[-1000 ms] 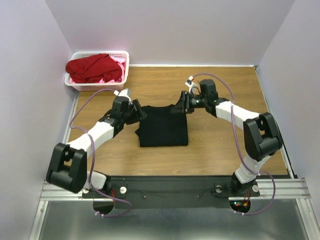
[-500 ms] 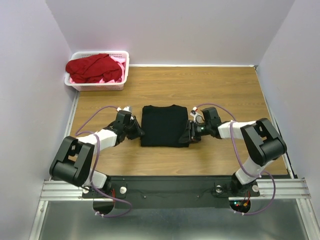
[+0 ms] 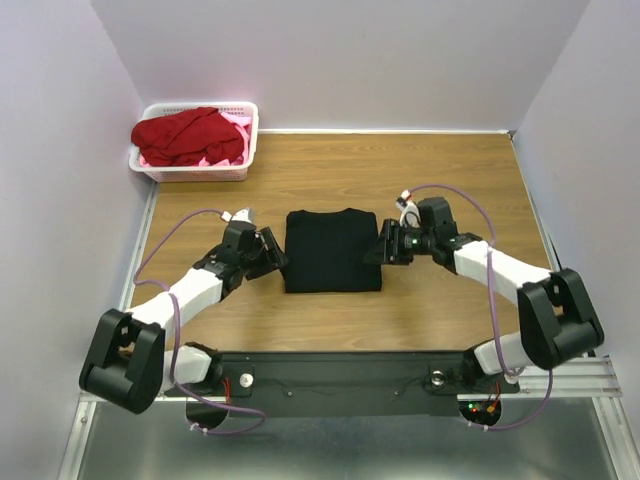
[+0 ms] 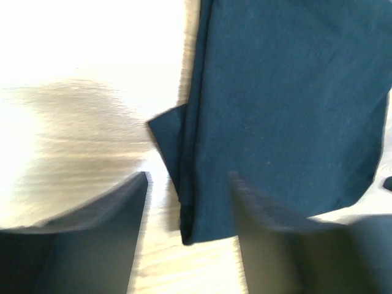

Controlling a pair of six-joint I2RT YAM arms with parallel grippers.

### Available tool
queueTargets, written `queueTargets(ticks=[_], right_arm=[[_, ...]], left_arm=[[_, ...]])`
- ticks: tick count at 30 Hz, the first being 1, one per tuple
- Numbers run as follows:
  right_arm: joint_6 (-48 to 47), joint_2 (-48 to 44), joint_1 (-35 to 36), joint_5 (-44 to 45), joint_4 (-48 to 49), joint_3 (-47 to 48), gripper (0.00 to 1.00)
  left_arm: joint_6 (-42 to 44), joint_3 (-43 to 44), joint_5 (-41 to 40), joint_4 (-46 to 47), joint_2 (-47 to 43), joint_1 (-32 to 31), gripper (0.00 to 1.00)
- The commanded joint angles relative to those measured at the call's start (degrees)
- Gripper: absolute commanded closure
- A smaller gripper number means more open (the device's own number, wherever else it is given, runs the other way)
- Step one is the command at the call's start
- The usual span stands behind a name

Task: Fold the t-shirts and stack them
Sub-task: Neatly place the folded tshirt to the corner

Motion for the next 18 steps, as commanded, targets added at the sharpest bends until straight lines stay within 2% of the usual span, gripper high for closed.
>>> queueTargets(ticks=[1,2,7,13,16,18], right_arm=[[-2.7,-5.5,-0.2,10.2,-8.2,6.2,0.43],[-3.2,-5.9,-0.4,13.7,-9.8,7.0,0.4],[-4.8,-7.8,-0.3,20.8,-17.9,10.7,0.31],[-3.2,-9.5,-0.3,31.8,-25.7,13.0,0.17],[-0.4,-10.6,-0.9,41.5,-29.6,12.8,0.01],[0.7,-10.9,-2.5,45.1,-31.8,12.3,0.0]], left_arm=[[2.3,2.1,-5.1,-5.2,-3.7,-1.1,0.26],[2.5,2.5,-5.2,-5.4,-3.6,-1.3,0.22],[2.6,5.2,-8.9,-7.5,-0.9,-3.8,0.19],[6.9,14.9,-20.0,-12.7,2.4,-16.6,0.17],[10.5,20.7,-22.6,-14.3,6.8,-23.5,0.18],[13.1,25.4,-24.4,-15.1,10.9,-28.9,0.18]])
